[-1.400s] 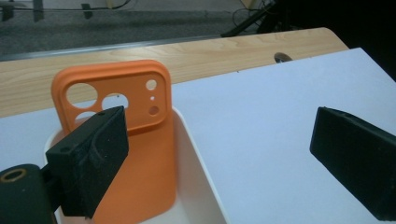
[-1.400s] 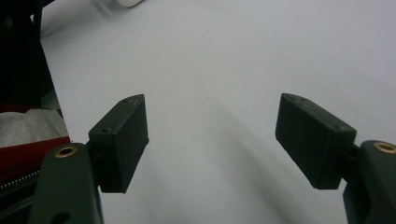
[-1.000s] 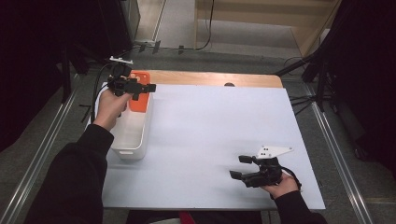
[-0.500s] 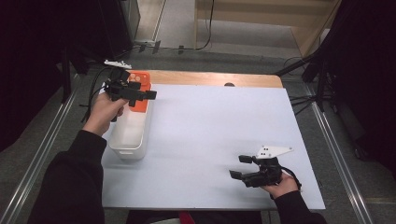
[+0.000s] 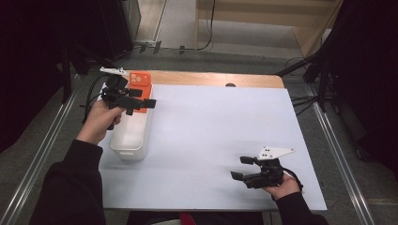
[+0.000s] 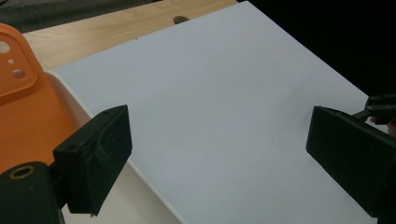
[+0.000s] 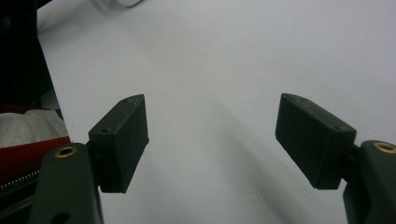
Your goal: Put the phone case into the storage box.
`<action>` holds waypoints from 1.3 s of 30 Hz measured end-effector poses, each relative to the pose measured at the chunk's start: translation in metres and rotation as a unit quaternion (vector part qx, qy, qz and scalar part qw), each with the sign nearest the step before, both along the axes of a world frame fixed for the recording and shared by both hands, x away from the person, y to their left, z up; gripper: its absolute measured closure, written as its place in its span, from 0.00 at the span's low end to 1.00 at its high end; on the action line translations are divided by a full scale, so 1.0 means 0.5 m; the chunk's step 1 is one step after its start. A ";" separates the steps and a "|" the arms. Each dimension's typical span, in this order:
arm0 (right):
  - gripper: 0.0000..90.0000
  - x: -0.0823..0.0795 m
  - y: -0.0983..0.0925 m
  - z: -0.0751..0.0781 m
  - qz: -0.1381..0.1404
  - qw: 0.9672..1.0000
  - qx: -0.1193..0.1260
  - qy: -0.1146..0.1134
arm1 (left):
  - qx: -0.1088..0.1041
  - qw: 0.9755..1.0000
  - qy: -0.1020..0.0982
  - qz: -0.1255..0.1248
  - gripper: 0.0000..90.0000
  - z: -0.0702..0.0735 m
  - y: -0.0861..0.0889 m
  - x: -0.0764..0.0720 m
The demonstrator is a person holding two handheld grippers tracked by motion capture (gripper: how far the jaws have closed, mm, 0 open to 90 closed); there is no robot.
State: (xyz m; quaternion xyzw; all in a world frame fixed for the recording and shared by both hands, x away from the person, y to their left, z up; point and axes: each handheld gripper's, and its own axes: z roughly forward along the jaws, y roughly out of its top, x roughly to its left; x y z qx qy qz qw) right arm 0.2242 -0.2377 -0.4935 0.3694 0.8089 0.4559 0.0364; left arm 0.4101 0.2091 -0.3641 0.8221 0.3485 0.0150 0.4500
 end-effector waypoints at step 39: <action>0.27 -0.002 0.000 0.002 -0.003 1.000 -0.002 -0.001 | 0.002 0.998 -0.018 -0.056 0.08 -0.044 -0.026 -0.116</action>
